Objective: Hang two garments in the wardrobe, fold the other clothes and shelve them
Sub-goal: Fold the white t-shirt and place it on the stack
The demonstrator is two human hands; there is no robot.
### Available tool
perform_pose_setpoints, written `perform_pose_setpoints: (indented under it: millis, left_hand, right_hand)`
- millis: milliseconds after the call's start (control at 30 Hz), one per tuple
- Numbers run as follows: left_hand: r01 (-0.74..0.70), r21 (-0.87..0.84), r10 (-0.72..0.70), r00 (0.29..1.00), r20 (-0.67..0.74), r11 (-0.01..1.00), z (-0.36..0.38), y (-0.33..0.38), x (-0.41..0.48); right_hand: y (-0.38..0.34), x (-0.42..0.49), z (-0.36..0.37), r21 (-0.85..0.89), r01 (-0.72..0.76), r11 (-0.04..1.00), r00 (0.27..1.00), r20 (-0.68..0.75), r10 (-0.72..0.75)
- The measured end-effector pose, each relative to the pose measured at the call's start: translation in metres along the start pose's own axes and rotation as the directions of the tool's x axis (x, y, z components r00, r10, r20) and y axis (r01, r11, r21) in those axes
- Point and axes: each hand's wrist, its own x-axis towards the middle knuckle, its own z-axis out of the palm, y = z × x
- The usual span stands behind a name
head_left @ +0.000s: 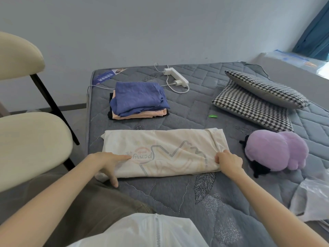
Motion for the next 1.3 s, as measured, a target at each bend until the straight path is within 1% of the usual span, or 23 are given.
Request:
perform_pose_setpoints:
  millis: [33, 67, 133, 200, 267, 333, 400, 433, 500, 567, 633, 733, 800, 867, 933, 967, 1033, 1100, 1200, 1233, 1300]
  left_hand:
    - [-0.017, -0.038, 0.016, 1.000, -0.019, 0.999, -0.002, 0.000, 0.000]
    - [-0.039, -0.065, 0.034, 0.997, -0.070, 0.997, -0.006, 0.001, 0.001]
    - [-0.097, -0.133, 0.066, 0.973, -0.220, 0.986, -0.011, 0.008, 0.005]
    - [-0.162, -0.197, 0.081, 0.927, -0.365, 0.967, -0.016, 0.021, 0.011]
    - [-0.211, -0.218, 0.090, 0.882, -0.462, 0.953, -0.021, 0.039, 0.021]
    - [-0.243, -0.177, 0.113, 0.836, -0.537, 0.954, -0.022, 0.059, 0.033]
    - [-0.269, -0.141, 0.131, 0.782, -0.609, 0.953, -0.020, 0.077, 0.046]
    - [-0.275, -0.144, 0.129, 0.773, -0.621, 0.951, -0.018, 0.085, 0.051]
    - [-0.259, -0.157, 0.116, 0.791, -0.601, 0.953, -0.014, 0.096, 0.064]
    - [-0.218, -0.167, 0.084, 0.813, -0.576, 0.962, -0.009, 0.101, 0.076]
    - [-0.175, -0.177, 0.040, 0.810, -0.585, 0.968, -0.006, 0.102, 0.086]
    - [-0.152, -0.259, -0.037, 0.797, -0.602, 0.954, -0.008, 0.101, 0.096]
    - [-0.140, -0.322, -0.083, 0.803, -0.590, 0.936, -0.011, 0.100, 0.104]
    - [-0.112, -0.333, -0.110, 0.806, -0.581, 0.936, -0.012, 0.098, 0.111]
    - [-0.084, -0.321, -0.124, 0.808, -0.576, 0.943, -0.011, 0.095, 0.119]
    - [-0.070, -0.306, -0.125, 0.811, -0.571, 0.949, -0.010, 0.093, 0.122]
    - [-0.047, -0.281, -0.128, 0.809, -0.573, 0.959, -0.006, 0.087, 0.127]
    - [-0.034, -0.283, -0.143, 0.801, -0.581, 0.958, -0.002, 0.082, 0.130]
    - [-0.034, -0.286, -0.150, 0.788, -0.597, 0.957, 0.003, 0.078, 0.133]
    - [-0.036, -0.285, -0.149, 0.786, -0.600, 0.958, 0.004, 0.077, 0.134]
    - [-0.035, -0.287, -0.149, 0.789, -0.596, 0.957, 0.005, 0.076, 0.136]
  right_hand:
    - [-0.003, 0.004, -0.007, -0.051, -0.013, 0.999, 1.000, 0.013, 0.014]
    - [-0.005, 0.007, -0.014, -0.080, -0.027, 0.996, 0.999, 0.017, 0.028]
    - [-0.009, 0.012, -0.024, -0.063, -0.029, 0.998, 1.000, -0.015, 0.028]
    - [-0.011, 0.015, -0.026, 0.082, -0.003, 0.997, 0.996, -0.087, 0.010]
    - [-0.014, 0.020, -0.024, 0.245, 0.030, 0.969, 0.986, -0.167, 0.011]
    - [-0.017, 0.030, -0.022, 0.319, 0.055, 0.946, 0.976, -0.215, 0.016]
    - [-0.017, 0.043, -0.020, 0.366, 0.043, 0.930, 0.973, -0.226, 0.044]
    - [-0.017, 0.051, -0.019, 0.389, 0.025, 0.921, 0.974, -0.219, 0.066]
    - [-0.014, 0.067, -0.015, 0.426, -0.020, 0.905, 0.975, -0.193, 0.112]
    - [-0.011, 0.083, -0.012, 0.480, -0.072, 0.875, 0.977, -0.144, 0.160]
    - [-0.008, 0.099, -0.010, 0.526, -0.124, 0.842, 0.976, -0.090, 0.200]
    - [-0.009, 0.117, -0.011, 0.536, -0.204, 0.819, 0.959, -0.060, 0.278]
    - [-0.011, 0.130, -0.012, 0.527, -0.274, 0.804, 0.944, -0.011, 0.329]
    - [-0.011, 0.139, -0.010, 0.517, -0.301, 0.801, 0.946, 0.060, 0.317]
    - [-0.009, 0.146, -0.006, 0.536, -0.259, 0.804, 0.965, 0.106, 0.240]
    - [-0.008, 0.148, -0.003, 0.564, -0.228, 0.794, 0.973, 0.099, 0.209]
    - [-0.004, 0.150, 0.000, 0.628, -0.194, 0.754, 0.977, 0.050, 0.209]
    - [0.003, 0.152, -0.001, 0.696, -0.227, 0.682, 0.959, 0.036, 0.283]
    - [0.019, 0.157, 0.000, 0.766, -0.323, 0.556, 0.907, 0.082, 0.414]
    - [0.022, 0.157, 0.002, 0.771, -0.352, 0.531, 0.891, 0.103, 0.441]
    - [0.021, 0.155, 0.005, 0.758, -0.386, 0.526, 0.875, 0.120, 0.468]
